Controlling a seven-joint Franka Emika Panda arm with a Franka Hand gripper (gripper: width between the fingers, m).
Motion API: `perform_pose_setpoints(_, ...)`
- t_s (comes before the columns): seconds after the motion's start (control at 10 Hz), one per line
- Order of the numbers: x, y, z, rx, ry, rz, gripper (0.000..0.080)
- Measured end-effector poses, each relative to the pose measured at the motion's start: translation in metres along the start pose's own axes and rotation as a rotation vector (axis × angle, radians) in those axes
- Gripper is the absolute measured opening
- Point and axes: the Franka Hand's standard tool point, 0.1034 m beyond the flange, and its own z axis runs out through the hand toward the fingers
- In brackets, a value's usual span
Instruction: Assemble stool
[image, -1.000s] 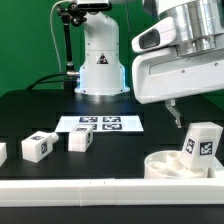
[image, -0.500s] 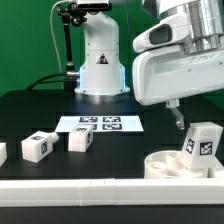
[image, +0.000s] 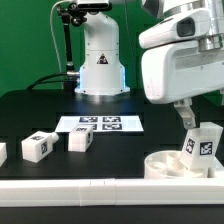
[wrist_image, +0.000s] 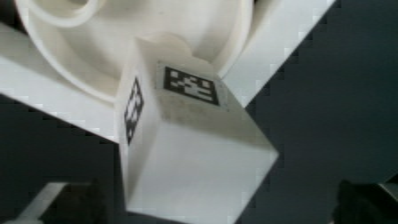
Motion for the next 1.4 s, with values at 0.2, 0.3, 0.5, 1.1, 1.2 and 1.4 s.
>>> perform_pose_setpoints(0.2, -0.002, 0.002, 0.001, -0.006, -0.008, -0.121, 0.0648)
perform_pose_setpoints(0.3, -0.003, 0.003, 0.001, -0.008, -0.010, -0.178, 0.0648)
perform_pose_setpoints(0.5, -0.004, 0.005, 0.003, -0.019, -0.023, -0.328, 0.0648)
perform_pose_setpoints(1.1, 0.000, 0.007, 0.015, -0.044, -0.097, -0.807, 0.0648)
perform_pose_setpoints(1.2, -0.002, 0.009, 0.015, -0.044, -0.105, -0.877, 0.0648)
perform_pose_setpoints(1.4, -0.005, 0.014, 0.015, -0.044, -0.109, -0.914, 0.0648)
